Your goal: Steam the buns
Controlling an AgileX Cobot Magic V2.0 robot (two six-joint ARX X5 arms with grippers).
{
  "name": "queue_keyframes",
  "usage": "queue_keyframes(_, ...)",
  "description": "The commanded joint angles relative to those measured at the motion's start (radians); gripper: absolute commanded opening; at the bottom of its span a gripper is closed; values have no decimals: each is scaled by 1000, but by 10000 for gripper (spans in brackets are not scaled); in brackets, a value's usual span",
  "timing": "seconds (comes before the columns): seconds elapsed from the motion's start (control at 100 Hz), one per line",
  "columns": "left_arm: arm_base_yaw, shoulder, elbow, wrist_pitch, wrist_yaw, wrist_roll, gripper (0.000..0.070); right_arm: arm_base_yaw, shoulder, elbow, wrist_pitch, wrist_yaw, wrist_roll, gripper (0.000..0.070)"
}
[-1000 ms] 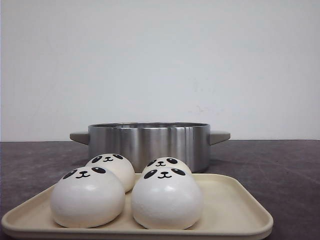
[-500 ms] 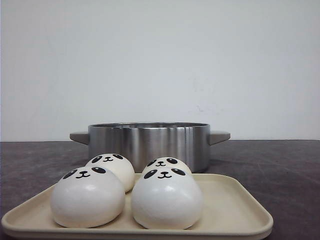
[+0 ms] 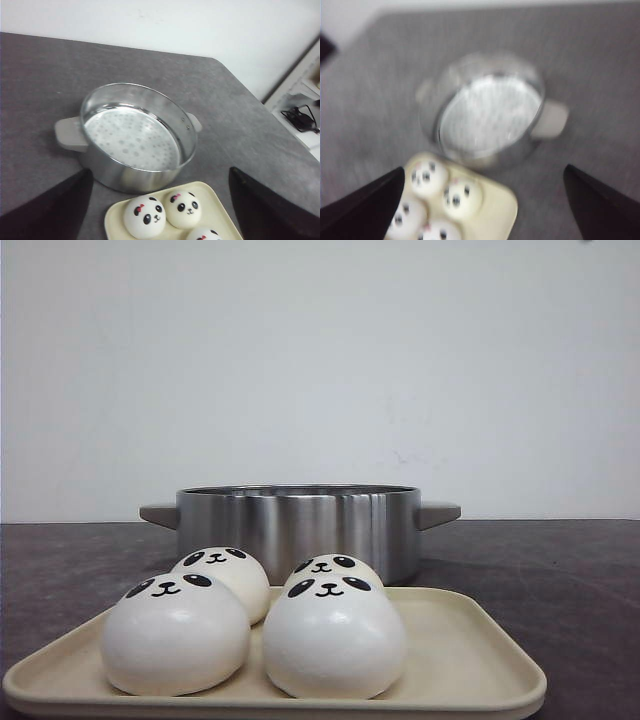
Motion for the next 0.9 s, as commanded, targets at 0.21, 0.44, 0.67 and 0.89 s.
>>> queue_keyframes(0.21, -56, 4, 11, 5, -11, 46, 516, 271, 255, 22, -24, 80, 196, 579)
queue_keyframes(0.44, -108, 3, 11, -15, -31, 53, 516, 292, 477, 22, -21, 92, 261, 519)
queue_keyframes(0.67, -146, 3, 11, -15, -34, 53, 516, 292, 646, 26, 50, 95, 285, 519)
queue_keyframes(0.89, -171, 3, 11, -24, -34, 52, 516, 281, 724, 27, 148, 98, 333, 519)
